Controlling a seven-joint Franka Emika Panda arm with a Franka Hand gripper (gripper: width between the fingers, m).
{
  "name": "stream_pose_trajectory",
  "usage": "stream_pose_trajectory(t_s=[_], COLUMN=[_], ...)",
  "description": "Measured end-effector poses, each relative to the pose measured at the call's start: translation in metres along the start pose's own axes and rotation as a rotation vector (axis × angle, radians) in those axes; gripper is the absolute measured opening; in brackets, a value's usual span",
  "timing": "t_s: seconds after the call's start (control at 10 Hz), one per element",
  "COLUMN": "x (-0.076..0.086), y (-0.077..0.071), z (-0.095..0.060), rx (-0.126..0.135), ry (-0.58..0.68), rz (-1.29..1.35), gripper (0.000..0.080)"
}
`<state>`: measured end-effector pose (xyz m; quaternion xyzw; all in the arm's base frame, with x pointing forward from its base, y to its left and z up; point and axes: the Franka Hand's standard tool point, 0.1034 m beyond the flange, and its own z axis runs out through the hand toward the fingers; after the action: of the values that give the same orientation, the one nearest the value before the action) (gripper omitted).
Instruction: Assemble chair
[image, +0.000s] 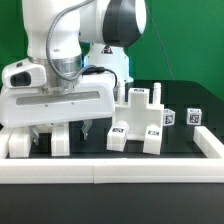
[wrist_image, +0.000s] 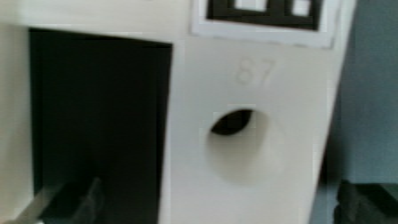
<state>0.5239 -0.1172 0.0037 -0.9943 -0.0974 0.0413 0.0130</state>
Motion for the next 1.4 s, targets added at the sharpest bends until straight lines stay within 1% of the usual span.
stream_pose_trajectory(t_s=[0.1,0.3,0.4,0.5,1.0,1.1,1.4], x=[0.0,0.0,0.0,0.001,0.0,0.0,-0.002], y=[0.0,0.0,-0.002,-0.002,-0.003,-0.005,-0.011], z=[0.0,0.0,0.0,0.0,-0.001,-0.004,-0.026], rx=[0.0,0.001,0.004,0.003,0.003,0.001,0.01], ry=[0.0,-0.002,-0.001,-0.001,-0.001,0.001,0.02], rz=[0.012,0.032,0.031,0.03,0.036,0.053,0.062], gripper=[0.0649,0.0393,0.0393,0.029,0.029,0.029,0.029])
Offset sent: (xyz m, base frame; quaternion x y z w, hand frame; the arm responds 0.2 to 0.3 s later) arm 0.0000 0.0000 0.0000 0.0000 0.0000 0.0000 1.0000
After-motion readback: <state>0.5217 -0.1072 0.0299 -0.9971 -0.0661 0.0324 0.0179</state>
